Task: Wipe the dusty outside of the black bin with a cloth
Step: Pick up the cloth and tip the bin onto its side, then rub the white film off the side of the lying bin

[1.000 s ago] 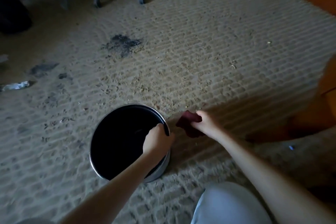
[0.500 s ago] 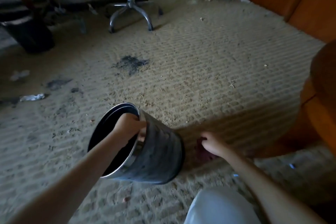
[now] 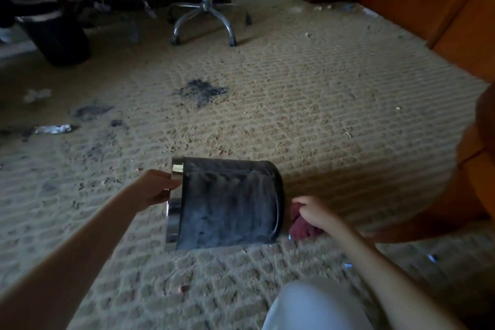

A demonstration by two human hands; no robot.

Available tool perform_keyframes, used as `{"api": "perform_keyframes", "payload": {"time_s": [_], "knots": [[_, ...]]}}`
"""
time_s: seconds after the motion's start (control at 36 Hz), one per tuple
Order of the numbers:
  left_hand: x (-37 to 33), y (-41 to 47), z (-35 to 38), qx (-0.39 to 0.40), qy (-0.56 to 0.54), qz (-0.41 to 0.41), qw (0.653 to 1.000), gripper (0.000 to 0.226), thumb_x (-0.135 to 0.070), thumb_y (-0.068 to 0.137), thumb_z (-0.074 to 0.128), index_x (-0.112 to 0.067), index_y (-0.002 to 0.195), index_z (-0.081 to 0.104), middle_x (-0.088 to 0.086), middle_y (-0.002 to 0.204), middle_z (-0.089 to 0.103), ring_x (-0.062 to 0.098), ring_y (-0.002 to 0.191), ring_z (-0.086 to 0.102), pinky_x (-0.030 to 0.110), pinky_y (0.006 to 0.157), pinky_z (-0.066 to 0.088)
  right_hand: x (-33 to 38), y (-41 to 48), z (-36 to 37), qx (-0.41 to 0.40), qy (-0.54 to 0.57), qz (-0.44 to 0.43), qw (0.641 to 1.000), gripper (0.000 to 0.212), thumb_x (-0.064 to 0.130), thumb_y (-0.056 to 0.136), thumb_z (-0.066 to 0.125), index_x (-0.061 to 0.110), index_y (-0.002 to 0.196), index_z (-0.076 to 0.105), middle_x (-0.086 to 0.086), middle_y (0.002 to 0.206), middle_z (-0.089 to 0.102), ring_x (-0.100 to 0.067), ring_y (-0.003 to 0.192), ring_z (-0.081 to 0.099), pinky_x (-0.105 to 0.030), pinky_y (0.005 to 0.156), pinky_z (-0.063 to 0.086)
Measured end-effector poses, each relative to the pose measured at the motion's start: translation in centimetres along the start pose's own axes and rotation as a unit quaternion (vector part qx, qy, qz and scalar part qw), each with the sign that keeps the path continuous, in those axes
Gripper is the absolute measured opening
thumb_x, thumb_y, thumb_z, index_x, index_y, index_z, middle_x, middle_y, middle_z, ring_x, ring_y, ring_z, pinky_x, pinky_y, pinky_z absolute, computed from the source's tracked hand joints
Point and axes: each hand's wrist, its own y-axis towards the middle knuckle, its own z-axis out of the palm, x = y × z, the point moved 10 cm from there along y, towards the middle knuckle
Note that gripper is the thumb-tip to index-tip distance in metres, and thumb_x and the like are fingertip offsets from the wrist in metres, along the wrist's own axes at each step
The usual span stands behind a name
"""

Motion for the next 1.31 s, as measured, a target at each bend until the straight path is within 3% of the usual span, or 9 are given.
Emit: {"api": "perform_keyframes", "payload": {"time_s": [0.17, 0.31, 0.47, 0.56, 0.61, 0.67, 0.75, 1.0, 1.31], "knots": [[5.2, 0.5, -3.9, -0.048, 0.02, -0.039, 0.998, 0.018, 0.0, 0.083, 0.062, 0.001, 0.067, 0.056, 0.007, 0.047, 0.058, 0.01, 0.037, 0.055, 0.014, 0.04, 0.045, 4.4, 1.0, 2.1, 0.014, 0.028, -0.05, 0.998, 0.027, 0.003, 0.087, 0.041, 0.021, 0.094, 0.061, -0.004, 0.094, 0.064, -0.022, 0.089, 0.061, -0.034, 0.082, 0.049], [8.7, 0.2, -5.3, -0.062, -0.019, -0.074, 0.995, 0.022, 0.012, 0.085, 0.052, 0.005, 0.064, 0.051, 0.011, 0.048, 0.061, 0.019, 0.041, 0.061, 0.024, 0.042, 0.05, 6.9, 0.8, 4.2, 0.03, -0.046, -0.091, 0.994, 0.017, 0.006, 0.086, 0.044, 0.016, 0.096, 0.053, -0.002, 0.088, 0.056, -0.019, 0.082, 0.054, -0.029, 0.069, 0.04], [10.1, -0.3, -5.8, -0.015, 0.047, -0.092, 0.995, 0.005, -0.007, 0.088, 0.059, -0.003, 0.087, 0.06, 0.005, 0.066, 0.069, 0.019, 0.066, 0.063, 0.024, 0.061, 0.04, 8.1, -0.3, 2.4, -0.095, -0.075, -0.196, 0.973, 0.024, 0.003, 0.085, 0.054, 0.017, 0.091, 0.035, -0.001, 0.069, 0.044, -0.024, 0.062, 0.048, -0.037, 0.055, 0.036], [8.3, -0.2, -5.5, 0.007, 0.174, -0.017, 0.985, 0.031, -0.03, 0.07, 0.079, -0.006, 0.083, 0.064, 0.01, 0.083, 0.07, 0.017, 0.075, 0.063, 0.024, 0.061, 0.043, 8.8, -1.0, 0.9, -0.138, -0.026, -0.228, 0.963, 0.025, 0.004, 0.084, 0.063, 0.018, 0.081, 0.042, -0.001, 0.072, 0.05, -0.025, 0.07, 0.054, -0.039, 0.063, 0.044], [6.5, -0.1, -5.5, -0.007, 0.294, 0.07, 0.953, 0.054, -0.035, 0.066, 0.08, -0.005, 0.107, 0.063, 0.016, 0.109, 0.065, 0.017, 0.097, 0.06, 0.03, 0.084, 0.048, 9.9, -1.9, 0.1, -0.175, -0.019, -0.256, 0.951, 0.023, 0.005, 0.083, 0.065, 0.017, 0.08, 0.046, 0.001, 0.073, 0.053, -0.021, 0.072, 0.055, -0.035, 0.065, 0.044], [5.5, -0.7, -5.5, -0.033, 0.473, 0.114, 0.873, 0.075, -0.038, 0.082, 0.066, -0.011, 0.142, 0.03, 0.014, 0.145, 0.036, 0.027, 0.128, 0.039, 0.038, 0.104, 0.033, 11.2, -3.1, -0.6, -0.232, -0.057, -0.289, 0.927, 0.02, 0.009, 0.081, 0.068, 0.017, 0.079, 0.051, 0.001, 0.072, 0.057, -0.018, 0.069, 0.054, -0.033, 0.062, 0.045], [5.6, -1.1, -4.8, -0.011, 0.612, 0.129, 0.78, 0.087, -0.054, 0.086, 0.053, -0.026, 0.149, -0.001, -0.004, 0.157, 0.003, 0.023, 0.141, 0.016, 0.045, 0.106, 0.031, 13.1, -4.0, -0.2, -0.284, -0.152, -0.312, 0.894, 0.018, 0.015, 0.076, 0.073, 0.015, 0.078, 0.056, 0.0, 0.071, 0.06, -0.02, 0.067, 0.054, -0.032, 0.059, 0.045], [5.2, -1.2, -4.1, -0.014, 0.651, 0.173, 0.739, 0.091, -0.061, 0.08, 0.054, -0.023, 0.149, 0.009, -0.01, 0.155, 0.01, 0.014, 0.138, 0.02, 0.04, 0.104, 0.034, 12.4, -3.1, 4.0, -0.156, -0.14, -0.272, 0.939, 0.023, 0.025, 0.09, 0.061, 0.011, 0.108, 0.059, 0.0, 0.106, 0.042, -0.016, 0.089, 0.051, -0.025, 0.079, 0.044], [3.3, -1.1, -3.0, -0.031, 0.664, 0.138, 0.734, 0.065, -0.043, 0.086, 0.057, -0.019, 0.141, 0.031, -0.002, 0.135, 0.047, 0.019, 0.121, 0.049, 0.037, 0.099, 0.039, 12.5, -3.7, 3.7, -0.226, -0.151, -0.225, 0.936, 0.021, 0.014, 0.091, 0.058, 0.009, 0.11, 0.065, -0.009, 0.105, 0.06, -0.025, 0.099, 0.055, -0.03, 0.083, 0.043]]}}
